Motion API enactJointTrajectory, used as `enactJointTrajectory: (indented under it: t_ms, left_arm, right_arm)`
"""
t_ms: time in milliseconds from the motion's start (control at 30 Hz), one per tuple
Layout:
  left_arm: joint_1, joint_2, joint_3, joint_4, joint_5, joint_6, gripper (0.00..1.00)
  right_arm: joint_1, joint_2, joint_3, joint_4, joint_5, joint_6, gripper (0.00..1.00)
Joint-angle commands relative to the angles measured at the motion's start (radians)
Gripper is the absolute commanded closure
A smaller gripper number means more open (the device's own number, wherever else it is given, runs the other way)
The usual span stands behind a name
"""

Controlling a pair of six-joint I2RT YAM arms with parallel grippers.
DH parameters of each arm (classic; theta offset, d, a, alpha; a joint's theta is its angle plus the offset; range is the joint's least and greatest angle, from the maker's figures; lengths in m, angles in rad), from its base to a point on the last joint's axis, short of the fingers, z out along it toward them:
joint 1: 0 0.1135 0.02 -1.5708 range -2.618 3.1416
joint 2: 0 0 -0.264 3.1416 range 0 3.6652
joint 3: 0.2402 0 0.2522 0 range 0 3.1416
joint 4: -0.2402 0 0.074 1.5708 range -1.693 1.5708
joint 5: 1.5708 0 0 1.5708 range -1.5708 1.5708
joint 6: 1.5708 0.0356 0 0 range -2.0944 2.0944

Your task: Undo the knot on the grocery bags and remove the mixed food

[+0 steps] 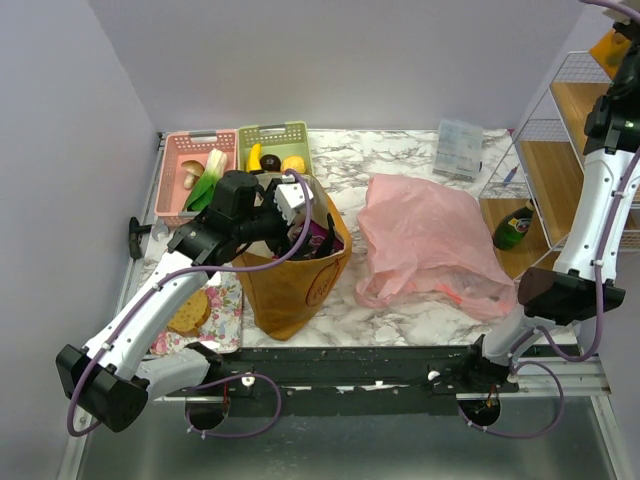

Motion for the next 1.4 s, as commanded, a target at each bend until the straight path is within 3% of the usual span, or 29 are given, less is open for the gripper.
enactJointTrajectory:
  t_ms: [0,267,333,433,800,967,1133,1267,1367]
  left_arm:
    - [0.004,0.003,0.031,0.017,0.017,-0.008,0.06]
    - [0.004,0.008,0.033,0.011,0.007,-0.002,0.06]
    - [0.004,0.011,0.038,0.007,0.005,-0.002,0.06]
    - [0.004,0.013,0.044,0.001,-0.003,0.002,0.06]
    - [0.004,0.011,0.040,0.001,-0.006,0.004,0.06]
    - [0.004,-0.011,0.033,0.007,0.025,0.018,0.09]
    - [-0.032,-0.097,0.000,-0.008,0.160,0.167,0.19]
    - [-0.098,-0.102,0.008,-0.153,0.178,0.317,0.33]
    - [-0.150,-0.115,-0.014,-0.212,0.172,0.376,0.41]
  right_arm:
    - [-0.063,0.020,-0.006,0.100,-0.141,0.004,0.99]
    - [-0.108,0.082,-0.019,0.151,-0.197,0.011,0.99]
    - [-0.109,0.101,-0.014,0.154,-0.184,0.008,0.88]
    - [-0.109,0.094,-0.040,0.157,-0.182,0.009,0.56]
    - [-0.110,-0.069,-0.202,0.113,-0.306,0.121,0.29]
    - [-0.108,-0.135,-0.176,-0.011,-0.472,0.334,0.22]
    - [-0.105,-0.252,-0.273,-0.153,-0.835,0.700,0.20]
    - [-0.056,-0.292,-0.381,-0.182,-1.035,0.998,0.20]
    - [0.085,-0.269,-0.386,-0.351,-1.025,0.993,0.20]
